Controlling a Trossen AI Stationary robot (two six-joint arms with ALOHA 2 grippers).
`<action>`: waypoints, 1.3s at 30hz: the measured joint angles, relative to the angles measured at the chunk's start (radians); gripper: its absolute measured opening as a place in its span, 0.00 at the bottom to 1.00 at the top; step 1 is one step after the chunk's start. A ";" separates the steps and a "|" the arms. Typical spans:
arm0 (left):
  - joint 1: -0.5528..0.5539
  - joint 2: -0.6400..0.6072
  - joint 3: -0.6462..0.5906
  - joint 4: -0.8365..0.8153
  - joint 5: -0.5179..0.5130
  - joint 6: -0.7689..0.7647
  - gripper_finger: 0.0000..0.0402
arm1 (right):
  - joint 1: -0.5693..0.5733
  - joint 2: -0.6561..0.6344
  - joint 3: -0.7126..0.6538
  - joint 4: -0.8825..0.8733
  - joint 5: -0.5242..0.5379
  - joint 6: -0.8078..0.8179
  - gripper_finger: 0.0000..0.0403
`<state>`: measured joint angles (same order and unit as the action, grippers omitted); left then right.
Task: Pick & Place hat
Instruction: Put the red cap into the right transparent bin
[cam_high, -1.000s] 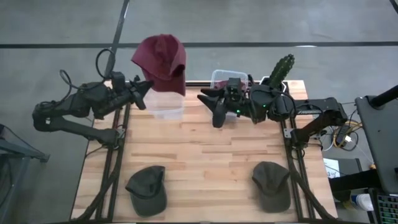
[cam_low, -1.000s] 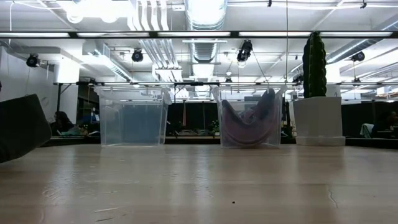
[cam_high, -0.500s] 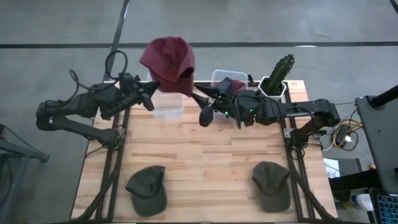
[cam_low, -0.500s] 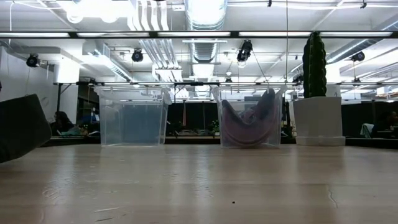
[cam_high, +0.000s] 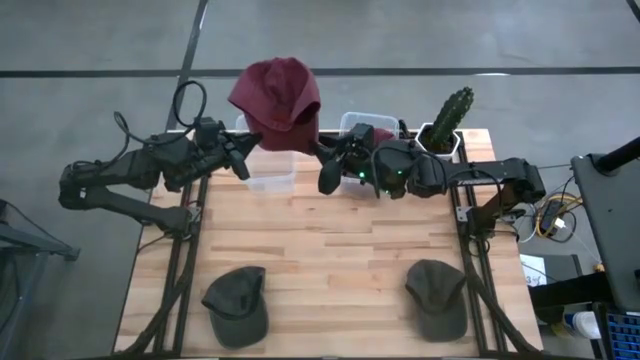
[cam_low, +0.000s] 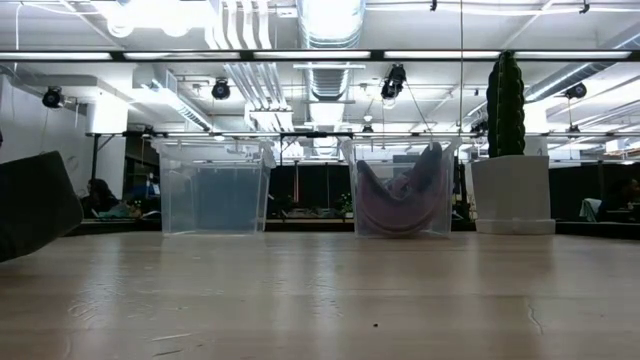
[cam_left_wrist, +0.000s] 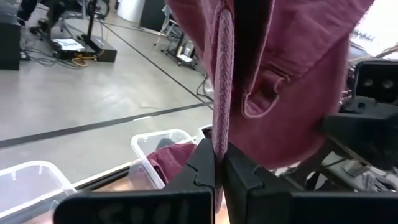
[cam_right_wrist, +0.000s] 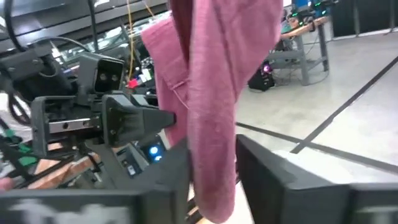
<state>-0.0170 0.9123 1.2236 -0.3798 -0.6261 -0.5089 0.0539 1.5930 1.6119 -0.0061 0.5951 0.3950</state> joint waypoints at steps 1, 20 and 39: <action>0.000 0.001 0.000 0.000 0.007 -0.001 0.02 | -0.002 -0.002 0.000 -0.005 -0.015 0.003 0.23; 0.000 -0.024 0.016 0.012 0.084 0.032 0.31 | -0.063 -0.027 0.000 -0.070 -0.039 0.069 0.03; 0.000 -0.059 0.017 -0.006 0.088 0.003 0.32 | -0.163 -0.212 0.000 -0.745 0.085 0.577 0.03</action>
<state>-0.0166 0.8529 1.2407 -0.3855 -0.5384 -0.5056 -0.1089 1.3814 1.6119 -0.7508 0.6800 0.9722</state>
